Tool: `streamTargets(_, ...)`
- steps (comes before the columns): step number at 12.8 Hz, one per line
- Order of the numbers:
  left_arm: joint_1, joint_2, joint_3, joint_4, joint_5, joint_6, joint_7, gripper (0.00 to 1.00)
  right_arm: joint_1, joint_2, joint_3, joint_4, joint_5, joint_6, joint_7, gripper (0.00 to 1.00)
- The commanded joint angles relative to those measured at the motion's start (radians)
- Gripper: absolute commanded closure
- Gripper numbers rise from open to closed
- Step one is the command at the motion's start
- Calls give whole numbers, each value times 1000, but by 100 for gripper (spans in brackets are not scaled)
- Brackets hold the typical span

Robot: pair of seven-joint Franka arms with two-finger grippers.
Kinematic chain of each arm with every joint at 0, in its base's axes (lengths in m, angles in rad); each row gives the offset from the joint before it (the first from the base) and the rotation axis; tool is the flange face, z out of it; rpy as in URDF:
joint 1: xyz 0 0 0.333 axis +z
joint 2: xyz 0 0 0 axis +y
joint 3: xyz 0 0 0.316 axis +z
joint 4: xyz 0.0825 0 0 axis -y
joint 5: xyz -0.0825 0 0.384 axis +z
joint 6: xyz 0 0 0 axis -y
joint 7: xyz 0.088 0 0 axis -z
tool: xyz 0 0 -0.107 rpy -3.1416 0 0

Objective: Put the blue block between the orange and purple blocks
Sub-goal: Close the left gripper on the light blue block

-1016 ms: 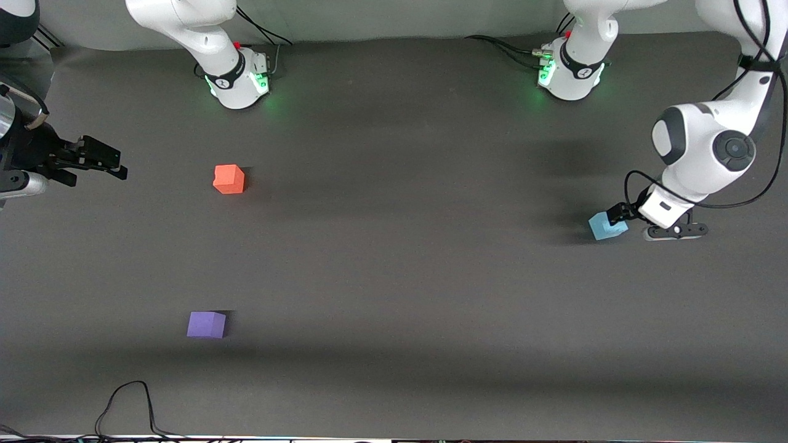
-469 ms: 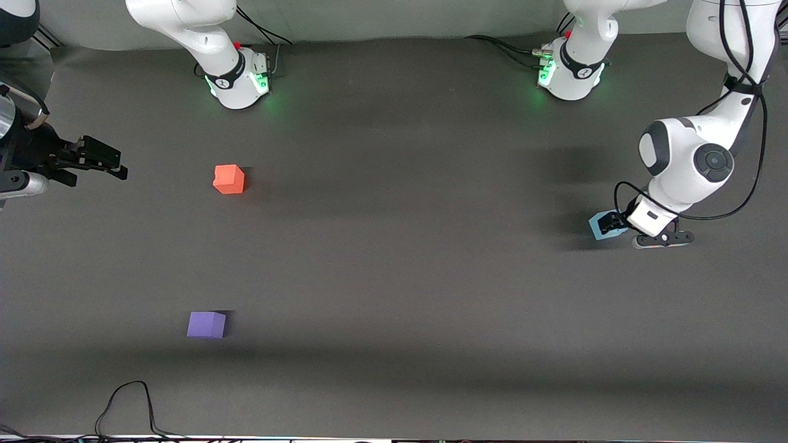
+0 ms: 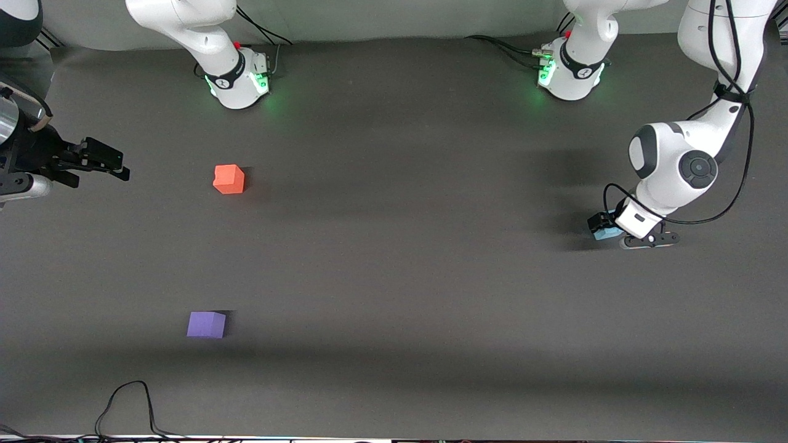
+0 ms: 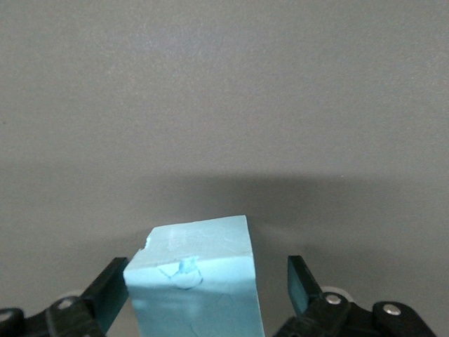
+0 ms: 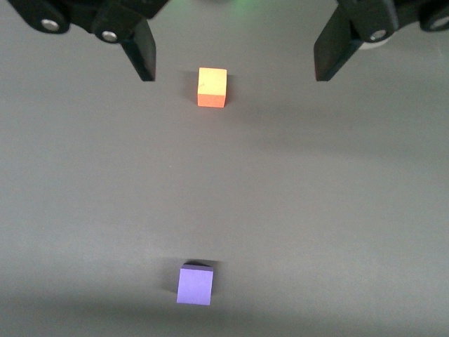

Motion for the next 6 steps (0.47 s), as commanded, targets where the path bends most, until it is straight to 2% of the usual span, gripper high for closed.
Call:
streamTargets(1, -1, -10, 4, 8, 1, -50, -2, 15, 12, 7, -1, 13, -20, -2, 22, 0)
streamTargets(2, -1, -11, 5, 8, 1, -67, -4, 20, 18, 7, -1, 4, -20, -2, 22, 0)
streamTargets(5, -2, -13, 12, 8, 1, -102, -13, 20, 26, 4, -1, -33, -20, 32, 22, 0)
streamTargets(6, -2, -13, 10, 8, 1, -102, -14, 31, 26, 7, -1, -33, -19, 33, 22, 0)
